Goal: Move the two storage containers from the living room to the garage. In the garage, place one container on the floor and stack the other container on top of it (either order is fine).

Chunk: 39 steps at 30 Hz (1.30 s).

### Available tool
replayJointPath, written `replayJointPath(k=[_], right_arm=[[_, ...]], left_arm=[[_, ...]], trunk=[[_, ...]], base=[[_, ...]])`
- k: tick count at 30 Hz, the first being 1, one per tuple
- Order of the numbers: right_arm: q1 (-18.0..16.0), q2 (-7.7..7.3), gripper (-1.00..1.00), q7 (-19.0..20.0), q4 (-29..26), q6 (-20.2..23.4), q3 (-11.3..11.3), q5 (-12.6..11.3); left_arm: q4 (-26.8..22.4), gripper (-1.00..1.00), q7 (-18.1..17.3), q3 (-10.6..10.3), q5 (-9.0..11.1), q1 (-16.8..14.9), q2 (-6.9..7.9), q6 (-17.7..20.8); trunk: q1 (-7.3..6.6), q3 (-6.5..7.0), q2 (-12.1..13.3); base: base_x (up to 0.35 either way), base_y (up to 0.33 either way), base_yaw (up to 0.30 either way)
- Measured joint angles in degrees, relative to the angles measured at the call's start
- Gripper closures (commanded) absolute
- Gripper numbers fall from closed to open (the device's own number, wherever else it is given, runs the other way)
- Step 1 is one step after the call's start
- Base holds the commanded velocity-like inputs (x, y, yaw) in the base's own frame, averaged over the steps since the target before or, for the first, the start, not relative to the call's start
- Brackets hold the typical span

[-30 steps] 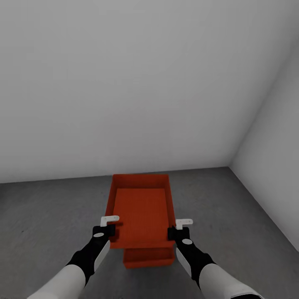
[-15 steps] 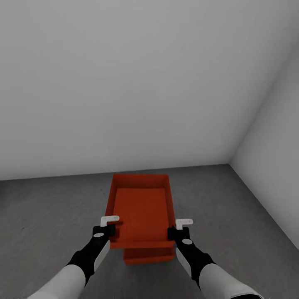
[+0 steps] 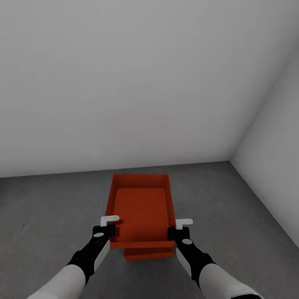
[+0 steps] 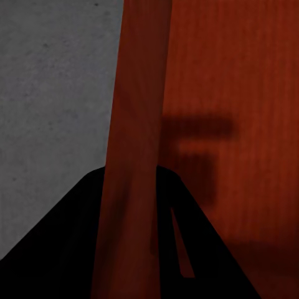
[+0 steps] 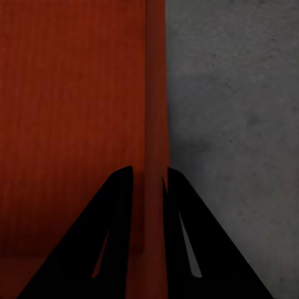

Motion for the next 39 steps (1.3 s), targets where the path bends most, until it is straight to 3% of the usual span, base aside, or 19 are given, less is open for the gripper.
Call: replayJointPath(k=[13, 39], right_arm=[[0.0, 0.0, 1.0, 0.04, -0.05, 0.12, -0.02, 0.01], [0.0, 0.0, 1.0, 0.08, -0.01, 0.4, -0.14, 0.3]], left_arm=[[0.06, 1.0, -0.01, 0.06, 0.01, 0.0, -0.01, 0.0], [0.42, 1.0, -0.01, 0.25, 0.0, -0.01, -0.08, -0.02]], trunk=[[0.0, -1.09, 0.0], [0.0, -1.15, 0.0]], base=[[0.0, 0.0, 0.0], [0.0, 0.0, 0.0]])
